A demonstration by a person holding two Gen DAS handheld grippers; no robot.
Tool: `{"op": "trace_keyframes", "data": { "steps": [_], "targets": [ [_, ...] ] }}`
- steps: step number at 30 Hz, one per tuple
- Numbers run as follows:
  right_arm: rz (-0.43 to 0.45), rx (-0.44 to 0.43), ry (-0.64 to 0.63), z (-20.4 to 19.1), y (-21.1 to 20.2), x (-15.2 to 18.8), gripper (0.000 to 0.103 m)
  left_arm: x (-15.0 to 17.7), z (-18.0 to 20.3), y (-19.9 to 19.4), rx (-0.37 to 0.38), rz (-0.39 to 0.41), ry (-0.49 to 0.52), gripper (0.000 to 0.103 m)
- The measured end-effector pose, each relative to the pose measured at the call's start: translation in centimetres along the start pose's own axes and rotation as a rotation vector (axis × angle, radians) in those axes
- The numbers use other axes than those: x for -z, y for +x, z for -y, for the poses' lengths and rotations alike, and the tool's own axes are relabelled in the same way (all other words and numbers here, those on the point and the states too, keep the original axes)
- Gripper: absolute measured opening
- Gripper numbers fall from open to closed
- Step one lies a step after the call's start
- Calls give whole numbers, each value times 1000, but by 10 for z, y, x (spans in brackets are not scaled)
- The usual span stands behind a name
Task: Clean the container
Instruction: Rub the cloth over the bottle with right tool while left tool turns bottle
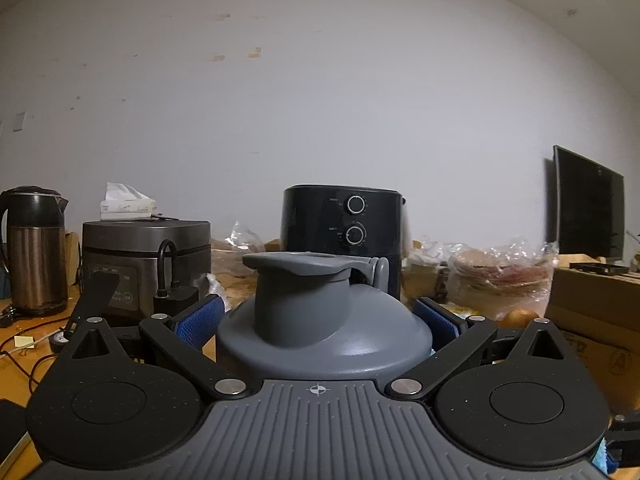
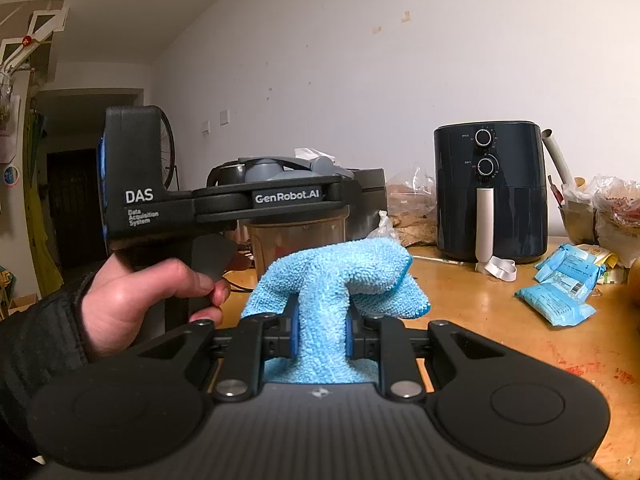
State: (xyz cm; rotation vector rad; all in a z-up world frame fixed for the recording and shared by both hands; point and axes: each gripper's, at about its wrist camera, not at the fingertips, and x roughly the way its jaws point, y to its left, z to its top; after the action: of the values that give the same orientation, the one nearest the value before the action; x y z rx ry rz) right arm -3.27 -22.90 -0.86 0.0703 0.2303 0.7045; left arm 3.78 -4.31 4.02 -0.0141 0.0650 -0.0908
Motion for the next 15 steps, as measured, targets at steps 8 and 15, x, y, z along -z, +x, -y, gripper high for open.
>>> {"op": "trace_keyframes", "data": {
  "steps": [8, 15],
  "targets": [
    [-3, 1, 2, 0, 0, 1, 17, -3, 3, 0, -40, -12, -4, 103],
    [-5, 1, 3, 0, -1, 1, 17, -5, 7, 1, -61, -23, -8, 103]
  ]
}}
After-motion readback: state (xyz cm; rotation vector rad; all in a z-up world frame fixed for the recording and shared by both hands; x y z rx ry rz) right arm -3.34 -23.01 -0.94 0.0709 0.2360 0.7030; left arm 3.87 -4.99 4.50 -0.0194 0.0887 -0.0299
